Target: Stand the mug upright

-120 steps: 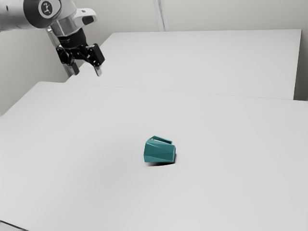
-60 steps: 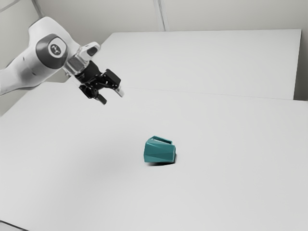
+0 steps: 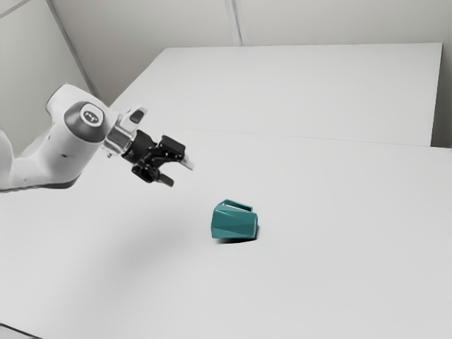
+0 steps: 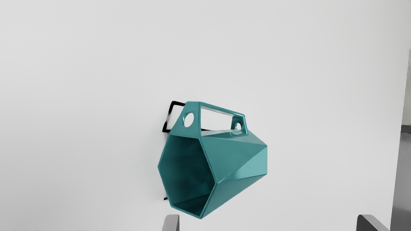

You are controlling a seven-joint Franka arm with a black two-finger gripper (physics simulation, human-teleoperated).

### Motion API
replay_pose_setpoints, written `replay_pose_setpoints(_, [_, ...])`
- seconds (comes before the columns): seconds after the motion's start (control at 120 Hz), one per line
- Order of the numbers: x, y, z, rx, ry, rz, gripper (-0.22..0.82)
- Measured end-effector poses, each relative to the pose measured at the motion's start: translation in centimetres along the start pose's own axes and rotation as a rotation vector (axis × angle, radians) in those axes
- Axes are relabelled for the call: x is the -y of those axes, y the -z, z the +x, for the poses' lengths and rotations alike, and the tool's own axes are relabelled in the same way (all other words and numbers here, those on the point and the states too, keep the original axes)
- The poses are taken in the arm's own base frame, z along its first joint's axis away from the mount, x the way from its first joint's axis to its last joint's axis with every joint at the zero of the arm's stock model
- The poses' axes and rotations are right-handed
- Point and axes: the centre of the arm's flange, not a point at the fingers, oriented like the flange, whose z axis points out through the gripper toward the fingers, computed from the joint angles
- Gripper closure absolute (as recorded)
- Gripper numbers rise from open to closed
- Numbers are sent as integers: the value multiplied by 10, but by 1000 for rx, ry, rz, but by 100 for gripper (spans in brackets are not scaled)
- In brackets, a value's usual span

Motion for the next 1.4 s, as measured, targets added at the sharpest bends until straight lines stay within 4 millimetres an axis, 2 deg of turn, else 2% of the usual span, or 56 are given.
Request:
replay_pose_setpoints(0.242, [18,-25,-7,32,33,-25,0])
replay_pose_setpoints(0.542, [41,-54,-6,75,53,-18,0])
replay_pose_setpoints(0.725, [53,-74,-6,73,86,-75,0])
replay_pose_setpoints(0.925, [55,-90,-7,78,68,-107,0])
replay_pose_setpoints(1.15, [47,-109,-11,96,28,-130,0])
replay_pose_setpoints(1.4, [44,-120,-13,85,8,-173,0])
